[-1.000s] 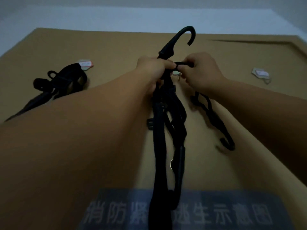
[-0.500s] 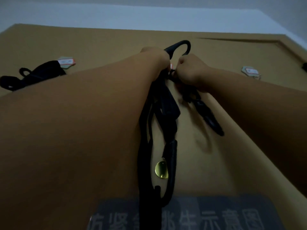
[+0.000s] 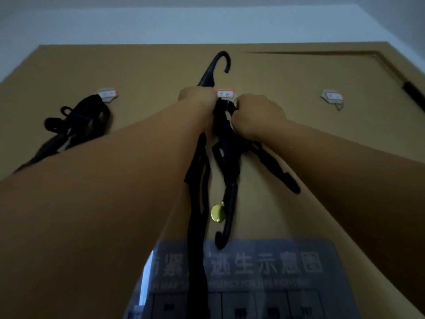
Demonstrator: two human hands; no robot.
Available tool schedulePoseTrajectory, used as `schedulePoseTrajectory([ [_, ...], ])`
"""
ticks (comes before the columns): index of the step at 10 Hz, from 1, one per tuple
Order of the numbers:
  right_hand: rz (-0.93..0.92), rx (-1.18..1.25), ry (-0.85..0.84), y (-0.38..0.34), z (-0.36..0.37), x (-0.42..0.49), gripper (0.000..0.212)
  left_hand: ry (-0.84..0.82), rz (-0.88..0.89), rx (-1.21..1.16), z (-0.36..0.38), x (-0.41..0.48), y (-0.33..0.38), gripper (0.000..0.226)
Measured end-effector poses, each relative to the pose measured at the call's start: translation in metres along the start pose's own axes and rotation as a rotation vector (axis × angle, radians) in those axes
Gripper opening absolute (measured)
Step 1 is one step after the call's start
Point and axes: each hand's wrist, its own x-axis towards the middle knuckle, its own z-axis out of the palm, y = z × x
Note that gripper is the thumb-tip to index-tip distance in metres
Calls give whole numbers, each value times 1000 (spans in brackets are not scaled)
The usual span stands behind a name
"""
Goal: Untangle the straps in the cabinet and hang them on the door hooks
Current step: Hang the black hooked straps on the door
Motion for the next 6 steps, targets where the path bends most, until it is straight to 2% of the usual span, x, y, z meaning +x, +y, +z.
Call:
schedulePoseTrajectory([
  [1,10,-42,-40,0,-7,-14,29,60,-98,-84,-15,-24,-8,40],
  [2,40,-58,-67,2,-15,-32,18,44,-170,-44,-29,-42,-18,41],
  [3,10,-68,-38,3,-19,-60,9,-14,-201,-28,-44,-69,-21,6],
  [4,-53,66,84,1,-19,-94,14,-54,-282,-21,-56,-102,-24,18],
  [5,-109,294,133,-7,-13,-147,20,-108,-367,-81,-64,-143,-29,22],
  [6,-27,593,51,-21,-14,-218,23,-150,-449,-168,-72,-186,-33,12],
])
